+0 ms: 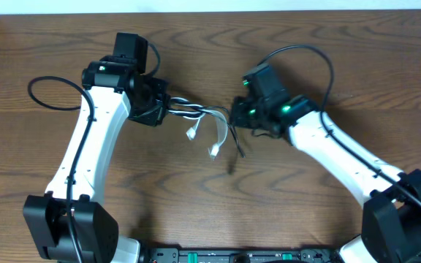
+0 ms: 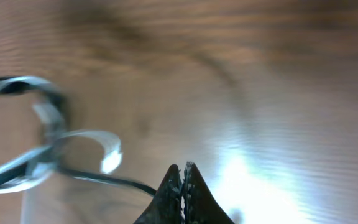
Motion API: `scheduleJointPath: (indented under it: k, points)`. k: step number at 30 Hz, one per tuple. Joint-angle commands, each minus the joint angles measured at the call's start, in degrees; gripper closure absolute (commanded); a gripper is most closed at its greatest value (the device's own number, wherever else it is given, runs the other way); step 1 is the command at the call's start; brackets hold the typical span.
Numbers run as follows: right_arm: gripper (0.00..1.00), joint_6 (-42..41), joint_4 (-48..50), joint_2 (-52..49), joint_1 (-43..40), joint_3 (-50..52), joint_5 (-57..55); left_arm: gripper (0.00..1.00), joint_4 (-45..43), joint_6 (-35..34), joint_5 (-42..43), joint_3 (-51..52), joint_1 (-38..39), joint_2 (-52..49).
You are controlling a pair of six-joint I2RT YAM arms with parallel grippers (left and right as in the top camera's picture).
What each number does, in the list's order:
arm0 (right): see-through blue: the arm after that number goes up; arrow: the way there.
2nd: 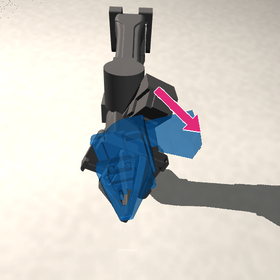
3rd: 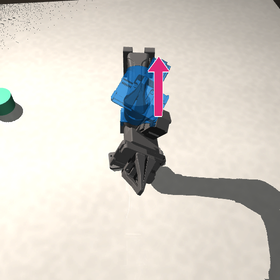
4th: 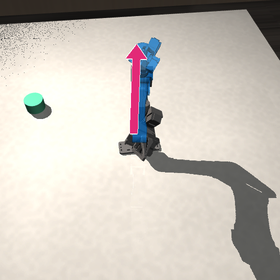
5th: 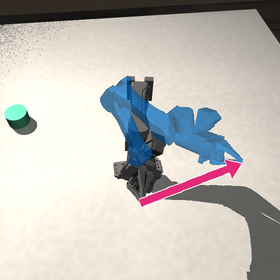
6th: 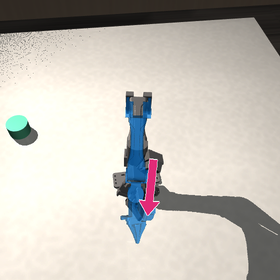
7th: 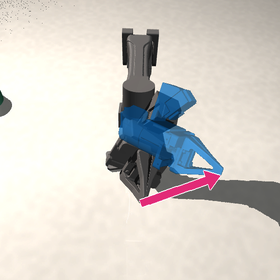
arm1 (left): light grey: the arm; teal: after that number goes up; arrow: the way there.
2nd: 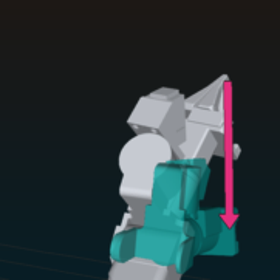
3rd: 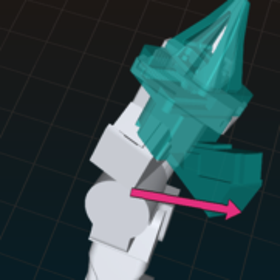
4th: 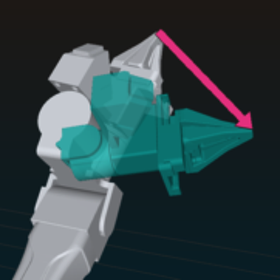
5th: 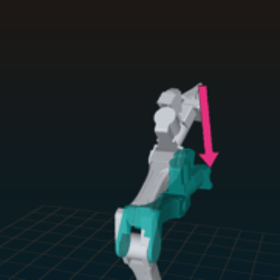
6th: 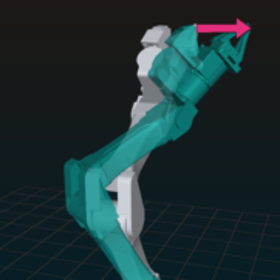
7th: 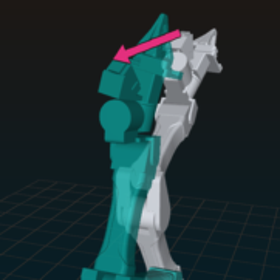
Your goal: Untangle cables
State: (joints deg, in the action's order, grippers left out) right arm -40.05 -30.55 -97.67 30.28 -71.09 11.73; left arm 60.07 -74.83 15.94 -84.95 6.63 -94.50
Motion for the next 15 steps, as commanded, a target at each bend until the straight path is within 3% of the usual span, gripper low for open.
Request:
scheduleJointPath:
  k: [1,4,7,8,10,15]
  points:
    - [0.99,10.05,-0.52,1.64,-4.37,-0.39,1.77,0.92,-0.48,7.15,-1.64,-0.31,-1.40,-0.11]
    - [0.99,13.64,0.26,2.27,-6.51,-0.48,6.29,0.93,-1.68,15.63,-1.22,-0.31,-1.38,-0.11]
    - [0.99,16.50,2.47,3.23,-7.50,-0.48,11.93,0.93,-4.00,27.89,1.92,-0.31,-1.36,-0.11]
    - [0.98,16.57,3.63,4.00,-7.72,-0.48,13.99,0.93,-5.25,35.45,4.22,-0.31,-1.38,-0.11]
    - [0.86,16.57,5.92,5.25,-7.67,-0.48,17.59,0.92,-6.54,42.03,5.81,-0.31,-1.36,-0.11]
    - [0.43,14.23,10.97,5.60,-6.10,-0.48,23.71,0.93,-8.83,44.85,6.60,-0.31,-1.36,-0.11]
